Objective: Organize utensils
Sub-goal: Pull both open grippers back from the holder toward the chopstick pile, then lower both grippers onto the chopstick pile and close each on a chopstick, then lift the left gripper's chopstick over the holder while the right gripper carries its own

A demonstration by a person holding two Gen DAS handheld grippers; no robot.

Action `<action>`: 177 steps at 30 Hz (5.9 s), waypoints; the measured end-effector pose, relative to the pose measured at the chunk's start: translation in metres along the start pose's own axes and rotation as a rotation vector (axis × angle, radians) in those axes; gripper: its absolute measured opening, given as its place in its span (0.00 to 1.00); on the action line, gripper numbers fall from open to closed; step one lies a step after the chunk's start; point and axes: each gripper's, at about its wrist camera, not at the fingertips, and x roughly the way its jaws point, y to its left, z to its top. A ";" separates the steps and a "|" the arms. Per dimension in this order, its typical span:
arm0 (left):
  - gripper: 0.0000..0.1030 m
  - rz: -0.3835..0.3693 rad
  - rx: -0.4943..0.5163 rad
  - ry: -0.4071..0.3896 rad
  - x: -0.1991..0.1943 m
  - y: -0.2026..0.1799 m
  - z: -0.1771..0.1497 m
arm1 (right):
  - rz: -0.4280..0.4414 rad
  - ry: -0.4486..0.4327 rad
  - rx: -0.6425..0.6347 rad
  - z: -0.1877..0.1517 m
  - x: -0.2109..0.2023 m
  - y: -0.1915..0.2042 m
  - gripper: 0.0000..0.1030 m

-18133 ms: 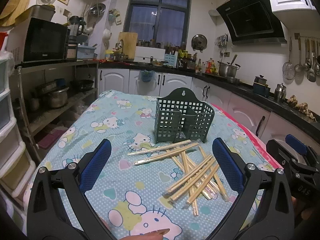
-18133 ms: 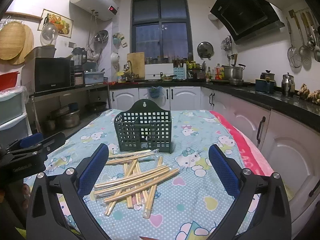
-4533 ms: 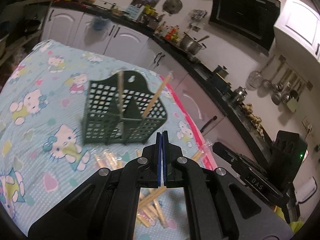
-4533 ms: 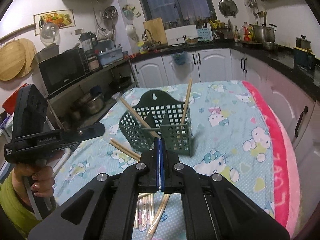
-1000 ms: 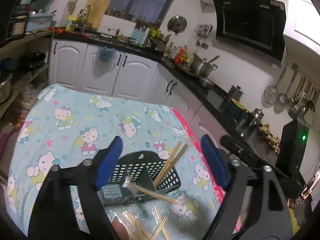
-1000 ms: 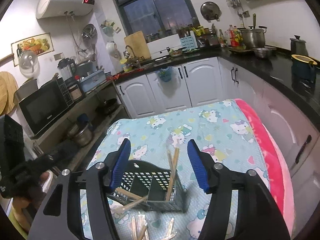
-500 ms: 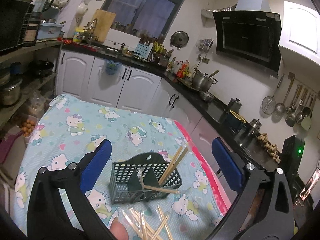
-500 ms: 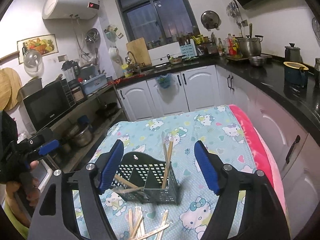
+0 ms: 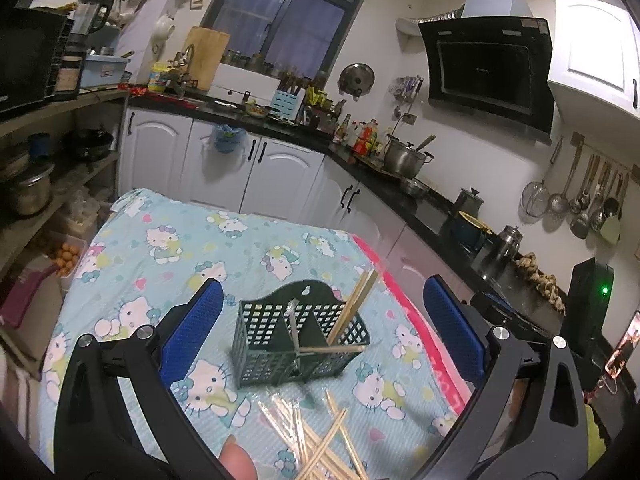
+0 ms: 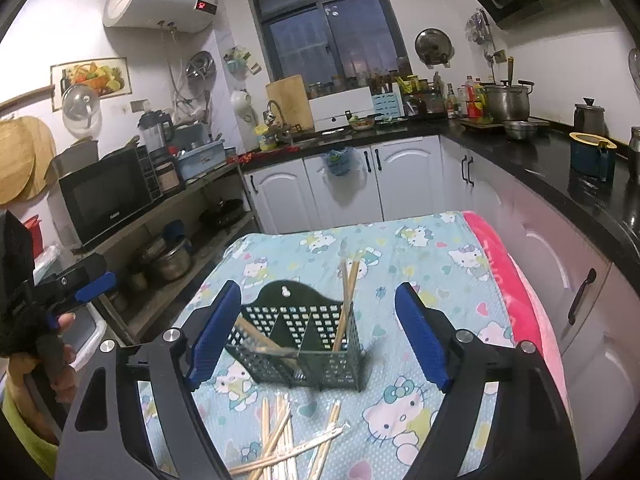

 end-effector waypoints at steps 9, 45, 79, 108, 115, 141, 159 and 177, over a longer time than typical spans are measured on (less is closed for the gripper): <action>0.90 0.010 -0.022 0.003 -0.013 0.009 -0.018 | 0.017 0.007 -0.015 -0.017 -0.009 0.012 0.77; 0.90 0.098 -0.072 0.174 -0.009 0.039 -0.102 | -0.019 0.167 -0.075 -0.090 0.005 0.016 0.79; 0.38 0.030 -0.018 0.503 0.103 0.032 -0.170 | -0.035 0.427 -0.016 -0.162 0.097 -0.039 0.56; 0.20 0.118 0.078 0.596 0.173 0.019 -0.177 | 0.085 0.521 0.056 -0.164 0.152 -0.046 0.29; 0.13 0.105 0.061 0.598 0.170 0.027 -0.174 | 0.063 0.481 0.012 -0.162 0.146 -0.035 0.04; 0.03 -0.004 -0.120 0.461 0.105 0.058 -0.130 | 0.141 0.275 0.007 -0.110 0.072 -0.004 0.01; 0.03 -0.065 -0.050 0.249 0.040 0.029 -0.083 | 0.234 0.144 -0.067 -0.075 0.021 0.048 0.01; 0.03 -0.076 -0.063 0.108 0.004 0.027 -0.045 | 0.217 0.016 -0.084 -0.045 -0.013 0.051 0.01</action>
